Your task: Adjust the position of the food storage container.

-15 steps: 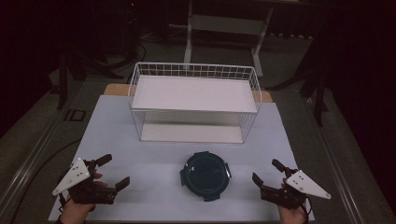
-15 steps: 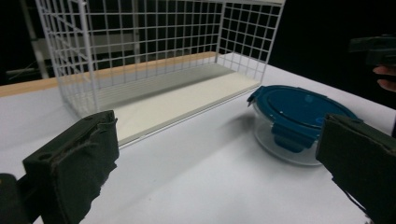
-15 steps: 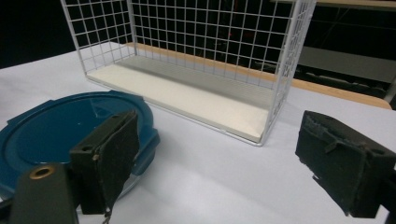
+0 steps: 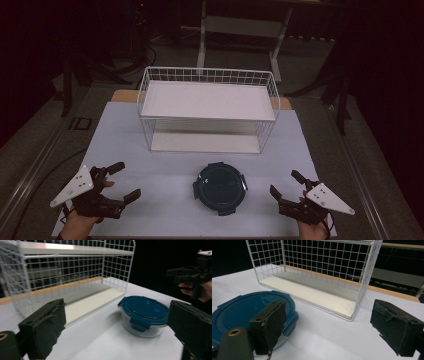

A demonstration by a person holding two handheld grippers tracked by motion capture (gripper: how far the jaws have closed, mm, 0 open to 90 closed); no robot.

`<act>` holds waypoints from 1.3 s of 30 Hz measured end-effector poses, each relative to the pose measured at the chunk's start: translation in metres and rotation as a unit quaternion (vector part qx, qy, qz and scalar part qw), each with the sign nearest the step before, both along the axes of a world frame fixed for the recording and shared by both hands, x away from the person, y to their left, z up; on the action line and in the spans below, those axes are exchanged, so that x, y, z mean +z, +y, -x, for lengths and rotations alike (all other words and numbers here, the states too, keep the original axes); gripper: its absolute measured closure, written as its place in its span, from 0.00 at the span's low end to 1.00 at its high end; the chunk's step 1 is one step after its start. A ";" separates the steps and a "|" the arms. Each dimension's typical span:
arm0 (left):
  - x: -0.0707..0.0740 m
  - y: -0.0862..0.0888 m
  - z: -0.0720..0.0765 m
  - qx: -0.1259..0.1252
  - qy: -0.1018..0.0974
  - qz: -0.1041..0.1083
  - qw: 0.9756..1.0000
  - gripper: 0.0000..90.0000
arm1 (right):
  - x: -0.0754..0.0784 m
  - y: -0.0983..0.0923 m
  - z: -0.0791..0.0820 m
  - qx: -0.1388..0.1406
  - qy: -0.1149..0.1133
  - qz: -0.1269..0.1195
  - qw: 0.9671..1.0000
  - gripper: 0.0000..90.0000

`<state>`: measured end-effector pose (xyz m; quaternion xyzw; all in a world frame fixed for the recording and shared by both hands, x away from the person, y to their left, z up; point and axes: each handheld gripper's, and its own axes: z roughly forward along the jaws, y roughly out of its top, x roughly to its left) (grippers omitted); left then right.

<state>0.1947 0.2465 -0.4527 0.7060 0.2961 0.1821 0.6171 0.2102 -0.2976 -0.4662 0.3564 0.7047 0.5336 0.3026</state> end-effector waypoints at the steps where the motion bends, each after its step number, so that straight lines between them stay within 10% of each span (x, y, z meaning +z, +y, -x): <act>1: 0.002 -0.002 -0.001 -0.010 0.009 0.005 1.000 0.04 | 0.000 0.000 0.000 -0.001 0.000 -0.001 1.000 0.15; 6: 0.003 -0.009 -0.010 -0.041 0.055 0.037 0.997 0.07 | 0.000 0.000 0.000 -0.003 0.000 0.001 1.000 0.15; 11: -0.007 -0.030 -0.019 -0.067 0.056 -0.009 0.996 0.34 | 0.001 -0.001 0.001 -0.005 -0.002 0.000 1.000 0.15; 23: -0.016 -0.084 -0.026 -0.158 0.118 -0.070 0.978 0.97 | 0.002 -0.002 0.001 -0.008 -0.002 -0.001 1.000 0.15; 33: -0.045 -0.129 -0.024 -0.202 0.150 -0.133 0.959 1.00 | 0.000 -0.002 -0.001 -0.002 0.005 -0.007 1.000 0.15; 39: -0.050 -0.134 -0.029 -0.190 0.145 -0.158 0.958 1.00 | 0.000 -0.002 0.000 -0.006 0.001 0.000 1.000 0.15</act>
